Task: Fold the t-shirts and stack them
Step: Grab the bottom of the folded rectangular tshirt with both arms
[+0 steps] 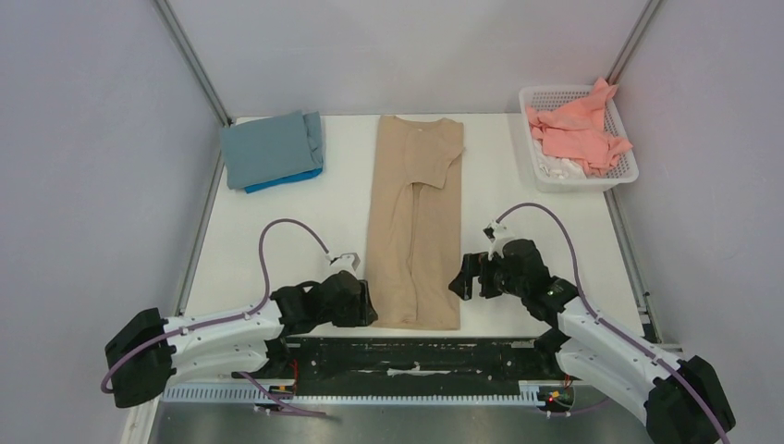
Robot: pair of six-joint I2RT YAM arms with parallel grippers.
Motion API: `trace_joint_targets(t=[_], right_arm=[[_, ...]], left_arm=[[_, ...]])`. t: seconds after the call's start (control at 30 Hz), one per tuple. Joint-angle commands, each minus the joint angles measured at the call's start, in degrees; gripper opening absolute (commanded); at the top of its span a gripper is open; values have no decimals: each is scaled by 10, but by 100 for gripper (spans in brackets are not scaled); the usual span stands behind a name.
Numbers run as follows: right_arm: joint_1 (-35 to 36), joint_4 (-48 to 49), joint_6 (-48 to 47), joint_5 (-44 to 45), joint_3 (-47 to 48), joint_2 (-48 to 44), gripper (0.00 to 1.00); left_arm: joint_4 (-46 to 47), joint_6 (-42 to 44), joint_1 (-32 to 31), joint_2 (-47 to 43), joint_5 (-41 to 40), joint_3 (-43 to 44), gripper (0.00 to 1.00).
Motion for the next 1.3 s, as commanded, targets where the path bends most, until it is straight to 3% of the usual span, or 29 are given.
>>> trace_joint_targets(t=[0.0, 0.13, 0.27, 0.37, 0.63, 0.9, 1.0, 1.1, 1.13, 1.17, 1.27], right_arm=[[2, -71, -20, -29, 0, -16, 98], [3, -115, -36, -59, 6, -15, 98], [30, -141, -18, -76, -1, -8, 97], [76, -123, 24, -80, -19, -3, 93], [129, -96, 131, -26, -63, -31, 67], [140, -65, 153, -30, -85, -11, 52], [143, -66, 153, -22, -83, 2, 25], [144, -90, 142, -21, -77, 6, 20], [144, -93, 138, -21, -77, 1, 14], [145, -92, 137, -21, -79, -6, 2], [150, -89, 130, -42, -88, -35, 0]], left_arm=[[70, -15, -2, 33, 19, -18, 53], [74, -19, -2, 57, 17, -20, 35], [59, -25, -2, 65, 13, -22, 10], [49, -27, -2, 56, 15, -24, 3], [58, -37, -2, 37, 29, -34, 2], [88, -45, -2, 52, 34, -43, 2], [102, -46, -2, 54, 36, -49, 2], [106, -49, -2, 52, 40, -53, 2], [107, -51, -2, 51, 45, -56, 2], [108, -52, -2, 50, 53, -59, 2], [88, -51, -2, 41, 79, -58, 2]])
